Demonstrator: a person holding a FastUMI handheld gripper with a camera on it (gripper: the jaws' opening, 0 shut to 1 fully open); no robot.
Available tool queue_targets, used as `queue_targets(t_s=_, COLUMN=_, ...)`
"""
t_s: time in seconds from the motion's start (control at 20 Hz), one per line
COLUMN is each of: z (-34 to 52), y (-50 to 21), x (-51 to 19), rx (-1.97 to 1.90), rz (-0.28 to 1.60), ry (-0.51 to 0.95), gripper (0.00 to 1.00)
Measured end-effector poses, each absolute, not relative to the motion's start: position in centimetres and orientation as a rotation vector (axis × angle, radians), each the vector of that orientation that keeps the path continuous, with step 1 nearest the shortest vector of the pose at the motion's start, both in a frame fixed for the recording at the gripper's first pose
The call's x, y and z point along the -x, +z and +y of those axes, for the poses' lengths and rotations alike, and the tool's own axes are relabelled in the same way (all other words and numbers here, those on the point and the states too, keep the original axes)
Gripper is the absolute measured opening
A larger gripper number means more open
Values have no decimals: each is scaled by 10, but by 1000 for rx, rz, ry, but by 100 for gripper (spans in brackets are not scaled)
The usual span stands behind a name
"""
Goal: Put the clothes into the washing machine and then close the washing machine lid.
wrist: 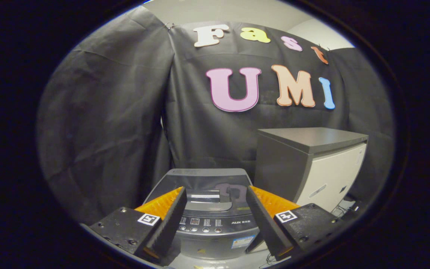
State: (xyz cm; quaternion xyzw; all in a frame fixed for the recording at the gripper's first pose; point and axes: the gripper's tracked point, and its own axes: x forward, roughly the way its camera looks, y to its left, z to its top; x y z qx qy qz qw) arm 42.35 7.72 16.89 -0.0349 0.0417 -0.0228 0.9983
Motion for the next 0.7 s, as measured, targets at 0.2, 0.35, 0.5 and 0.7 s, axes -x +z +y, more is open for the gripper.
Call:
queue_targets(t_s=0.2, z=62, y=186, x=-400, rx=46, rz=25, ry=-45, gripper=97)
queue_targets(t_s=0.35, z=60, y=190, x=-389, rx=-2, rz=4, ry=2, gripper=96)
queue_targets(t_s=0.5, z=35, y=195, x=-376, rx=-17, rz=-13, ry=-32, gripper=97)
queue_targets(t_s=0.7, z=20, y=193, x=-358, rx=-32, rz=-24, ry=-10, gripper=97)
